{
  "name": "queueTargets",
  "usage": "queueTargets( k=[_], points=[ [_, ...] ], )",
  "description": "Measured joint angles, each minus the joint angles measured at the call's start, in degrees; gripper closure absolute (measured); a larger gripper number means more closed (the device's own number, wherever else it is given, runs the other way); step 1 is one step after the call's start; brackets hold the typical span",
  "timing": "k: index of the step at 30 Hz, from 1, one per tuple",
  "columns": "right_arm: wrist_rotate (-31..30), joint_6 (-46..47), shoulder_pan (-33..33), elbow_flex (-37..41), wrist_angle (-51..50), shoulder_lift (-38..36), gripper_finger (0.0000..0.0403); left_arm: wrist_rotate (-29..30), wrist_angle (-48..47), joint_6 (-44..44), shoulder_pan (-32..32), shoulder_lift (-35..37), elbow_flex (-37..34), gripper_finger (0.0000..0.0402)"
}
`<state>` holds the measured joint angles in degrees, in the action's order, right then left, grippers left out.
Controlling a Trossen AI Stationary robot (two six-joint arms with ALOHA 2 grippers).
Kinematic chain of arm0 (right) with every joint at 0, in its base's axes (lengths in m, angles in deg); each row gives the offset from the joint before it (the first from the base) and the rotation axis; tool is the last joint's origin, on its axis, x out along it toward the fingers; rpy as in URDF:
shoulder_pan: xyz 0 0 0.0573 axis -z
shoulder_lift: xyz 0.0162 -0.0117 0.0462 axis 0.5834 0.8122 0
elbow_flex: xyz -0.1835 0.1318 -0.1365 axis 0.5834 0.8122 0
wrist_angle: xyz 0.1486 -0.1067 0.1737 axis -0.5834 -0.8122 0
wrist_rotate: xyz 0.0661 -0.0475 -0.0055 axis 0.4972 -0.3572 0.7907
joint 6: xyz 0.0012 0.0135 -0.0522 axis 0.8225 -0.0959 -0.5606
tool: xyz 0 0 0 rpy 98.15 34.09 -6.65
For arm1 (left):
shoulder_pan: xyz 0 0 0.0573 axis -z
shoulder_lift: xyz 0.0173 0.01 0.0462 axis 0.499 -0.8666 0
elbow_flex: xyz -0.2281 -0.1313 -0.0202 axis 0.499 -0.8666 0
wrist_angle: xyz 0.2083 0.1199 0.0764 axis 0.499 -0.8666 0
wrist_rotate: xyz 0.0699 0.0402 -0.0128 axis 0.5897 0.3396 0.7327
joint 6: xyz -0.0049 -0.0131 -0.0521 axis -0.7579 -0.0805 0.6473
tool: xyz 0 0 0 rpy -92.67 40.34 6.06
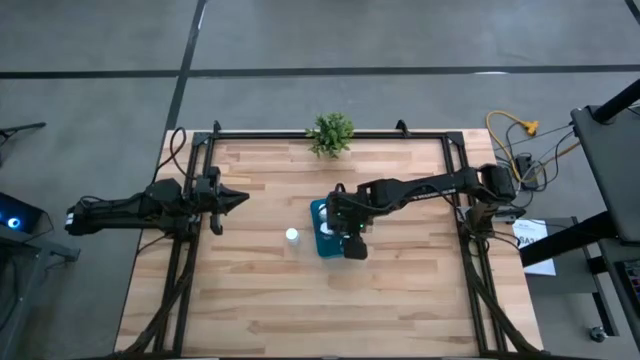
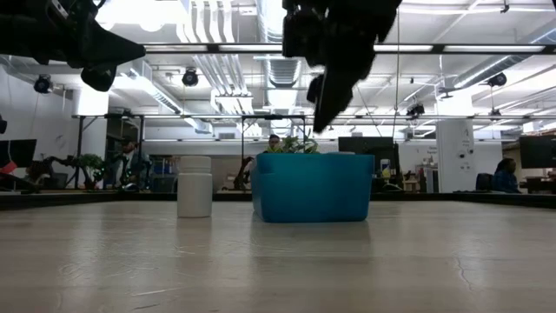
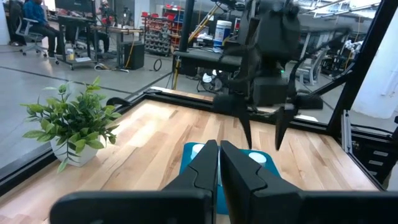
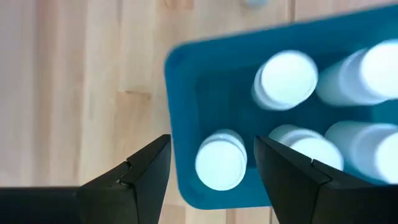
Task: Pick and place pill bottles into a basket
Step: Put the white medicine bottle into the blue bin
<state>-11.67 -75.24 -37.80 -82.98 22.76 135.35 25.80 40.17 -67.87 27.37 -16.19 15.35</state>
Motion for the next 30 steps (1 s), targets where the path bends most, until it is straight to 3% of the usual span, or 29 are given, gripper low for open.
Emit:
queueTargets(
  k=[8,16,21,30],
  points=[
    [-0.1,-1.3,0.0,-4.6,-0.9,-5.4,0.0182,0.0,-0.1,0.0,0.0,0.3,0.2,0.0402],
    [-6.0,2.2,0.0,-0.4,1.4,-18.9,0.0183,0.0,-1.8,-0.1,0.0,1.1,0.2,0.0402],
    [-9.7,7.2,0.0,7.2,9.4,-30.0,0.0184,-0.1,-2.2,-0.1,0.0,1.2,0.3,0.0402],
    [-12.3,16.9,-0.3,29.9,31.7,-48.0,0.0184,-0.3,-2.0,1.4,0.0,1.2,0.3,0.0402]
  ],
)
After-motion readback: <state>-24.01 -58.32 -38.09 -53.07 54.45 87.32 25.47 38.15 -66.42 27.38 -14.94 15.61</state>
